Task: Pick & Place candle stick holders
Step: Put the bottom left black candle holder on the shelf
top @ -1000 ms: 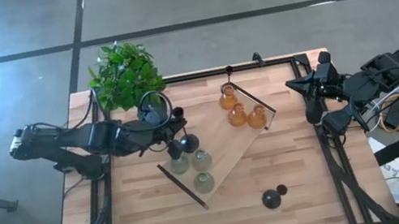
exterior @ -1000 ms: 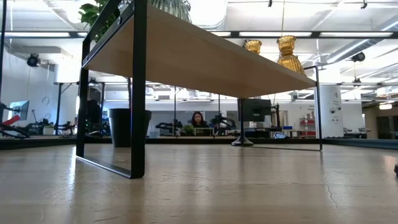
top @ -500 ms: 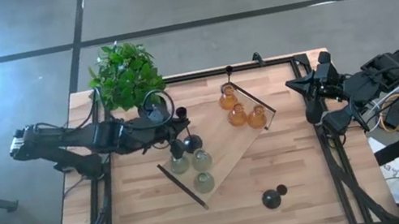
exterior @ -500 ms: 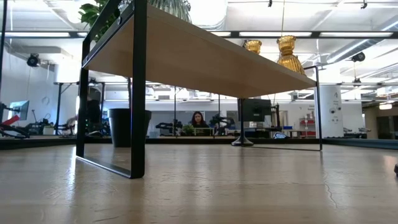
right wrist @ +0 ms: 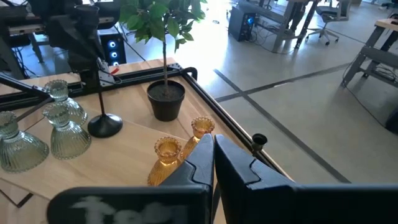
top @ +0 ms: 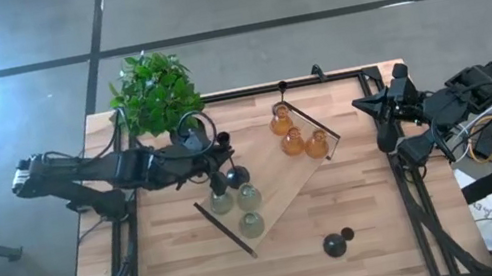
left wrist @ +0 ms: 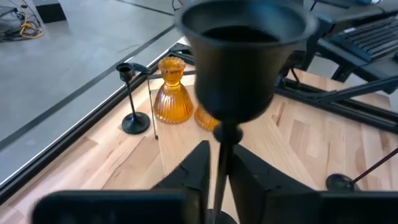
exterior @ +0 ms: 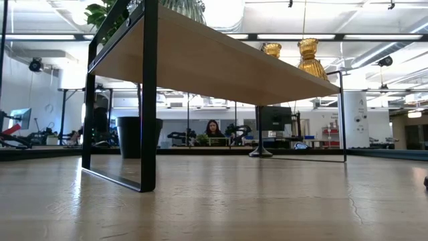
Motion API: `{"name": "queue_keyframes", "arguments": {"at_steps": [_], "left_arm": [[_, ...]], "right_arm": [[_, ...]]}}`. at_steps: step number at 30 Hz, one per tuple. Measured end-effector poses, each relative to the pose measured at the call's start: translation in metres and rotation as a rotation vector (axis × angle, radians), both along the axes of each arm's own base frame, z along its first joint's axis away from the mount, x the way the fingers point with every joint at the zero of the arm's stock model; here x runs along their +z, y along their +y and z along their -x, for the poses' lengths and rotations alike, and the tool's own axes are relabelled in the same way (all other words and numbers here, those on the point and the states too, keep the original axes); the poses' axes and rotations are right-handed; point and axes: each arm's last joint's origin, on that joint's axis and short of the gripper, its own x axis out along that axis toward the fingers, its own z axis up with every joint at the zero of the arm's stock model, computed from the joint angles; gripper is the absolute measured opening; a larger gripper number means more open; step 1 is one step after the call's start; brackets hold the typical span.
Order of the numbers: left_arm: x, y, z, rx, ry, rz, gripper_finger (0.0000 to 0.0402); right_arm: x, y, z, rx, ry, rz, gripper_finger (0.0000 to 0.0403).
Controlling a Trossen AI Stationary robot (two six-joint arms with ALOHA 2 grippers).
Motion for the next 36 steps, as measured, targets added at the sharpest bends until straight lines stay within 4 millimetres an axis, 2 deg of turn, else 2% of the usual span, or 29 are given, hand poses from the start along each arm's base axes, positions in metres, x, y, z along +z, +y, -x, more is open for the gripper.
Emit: {"name": "queue_keyframes", "arguments": {"at_steps": [6, 20, 26, 36], "left_arm": [[0.0, 0.0, 0.0, -0.01, 0.002, -0.001, 0.0083], [0.002, 0.0, 0.005, -0.016, -0.001, 0.017, 0.0085], [0.006, 0.002, 0.015, -0.013, 0.005, 0.02, 0.0088], [0.009, 0.004, 0.027, 0.011, 0.011, 0.053, 0.0158]], "right_arm": [[0.0, 0.0, 0.0, 0.0, 0.0, 0.0, 0.0008], [0.0, 0.0, 0.0, -0.001, -0.001, -0.003, 0.0008], [0.0, 0.0, 0.0, -0.001, -0.001, -0.003, 0.0008], [0.0, 0.0, 0.0, -0.002, -0.005, -0.004, 0.0008]]}}
